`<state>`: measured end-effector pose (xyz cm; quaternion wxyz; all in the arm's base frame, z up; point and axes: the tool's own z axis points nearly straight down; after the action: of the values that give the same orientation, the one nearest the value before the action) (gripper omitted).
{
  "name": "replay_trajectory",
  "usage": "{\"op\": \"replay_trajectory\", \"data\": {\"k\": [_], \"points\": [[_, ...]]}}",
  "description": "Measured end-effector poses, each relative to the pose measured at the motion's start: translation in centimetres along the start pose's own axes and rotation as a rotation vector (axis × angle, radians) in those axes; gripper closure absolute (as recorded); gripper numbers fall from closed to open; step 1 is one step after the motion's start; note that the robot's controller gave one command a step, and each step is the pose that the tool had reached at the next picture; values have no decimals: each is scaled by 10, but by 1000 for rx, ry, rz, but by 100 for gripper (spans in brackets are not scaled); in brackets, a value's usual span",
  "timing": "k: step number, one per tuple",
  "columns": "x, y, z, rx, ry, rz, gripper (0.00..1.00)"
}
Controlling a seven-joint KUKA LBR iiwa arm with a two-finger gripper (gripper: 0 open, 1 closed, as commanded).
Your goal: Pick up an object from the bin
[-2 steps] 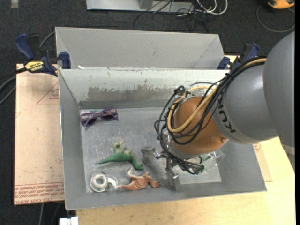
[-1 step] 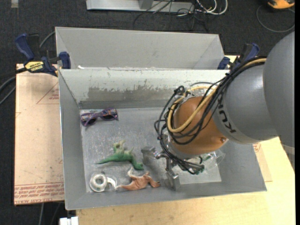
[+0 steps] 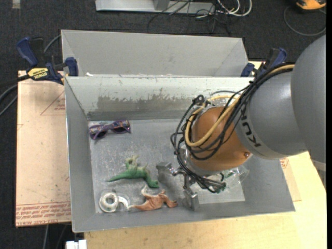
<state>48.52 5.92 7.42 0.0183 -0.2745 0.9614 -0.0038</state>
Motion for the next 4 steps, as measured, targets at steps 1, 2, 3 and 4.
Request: {"op": "replay_trajectory", "data": {"k": [1, 2, 3, 4], "points": [[-45, 37, -5, -2, -4, 4, 0], [-20, 35, 3, 3, -14, -40, 0], [-75, 113, -3, -1, -12, 23, 0], [-68, 82, 4, 5, -20, -220, 100]]}}
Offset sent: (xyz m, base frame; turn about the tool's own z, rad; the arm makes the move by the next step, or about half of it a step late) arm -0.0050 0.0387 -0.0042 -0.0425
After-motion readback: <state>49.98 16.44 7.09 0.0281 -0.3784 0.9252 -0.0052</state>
